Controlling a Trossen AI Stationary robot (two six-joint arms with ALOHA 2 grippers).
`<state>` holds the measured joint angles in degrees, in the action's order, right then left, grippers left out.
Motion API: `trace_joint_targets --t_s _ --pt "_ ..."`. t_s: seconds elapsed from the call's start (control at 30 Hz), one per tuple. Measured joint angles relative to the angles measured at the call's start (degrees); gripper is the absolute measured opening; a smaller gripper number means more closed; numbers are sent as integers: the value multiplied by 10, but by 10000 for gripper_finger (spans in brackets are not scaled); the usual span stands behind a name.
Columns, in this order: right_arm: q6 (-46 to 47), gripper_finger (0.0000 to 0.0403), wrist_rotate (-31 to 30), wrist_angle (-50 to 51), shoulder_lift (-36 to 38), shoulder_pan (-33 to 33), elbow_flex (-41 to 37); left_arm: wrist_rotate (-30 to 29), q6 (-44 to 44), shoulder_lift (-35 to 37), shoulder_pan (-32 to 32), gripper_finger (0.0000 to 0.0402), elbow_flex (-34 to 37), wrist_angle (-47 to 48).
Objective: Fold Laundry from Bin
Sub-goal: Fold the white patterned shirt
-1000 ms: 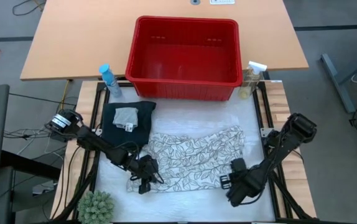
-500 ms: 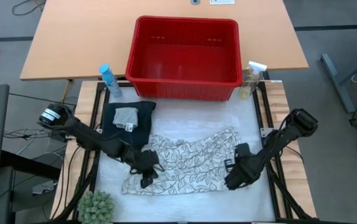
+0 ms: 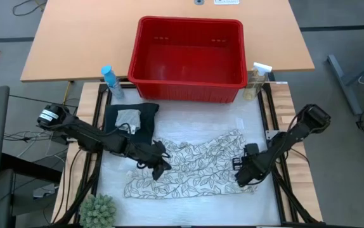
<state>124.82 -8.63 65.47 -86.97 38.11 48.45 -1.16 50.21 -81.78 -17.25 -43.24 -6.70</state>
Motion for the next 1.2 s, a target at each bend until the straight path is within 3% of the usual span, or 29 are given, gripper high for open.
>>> trace_joint_targets --t_s 0.27,0.63,0.9,1.1,1.2 --pt "6 147 -2 -52 50 0 -53 12 11 -22 -17 18 0 -6" --pt "-69 146 2 -85 -12 -26 -54 79 15 -133 -48 18 0 -16" --pt "-112 146 72 8 -29 -39 -55 87 -3 -141 -58 18 0 12" --pt "-113 146 74 94 -9 -43 -55 74 -7 -155 -72 18 0 16" --pt "-117 146 73 83 20 -45 -42 76 2 -158 -72 18 0 18"
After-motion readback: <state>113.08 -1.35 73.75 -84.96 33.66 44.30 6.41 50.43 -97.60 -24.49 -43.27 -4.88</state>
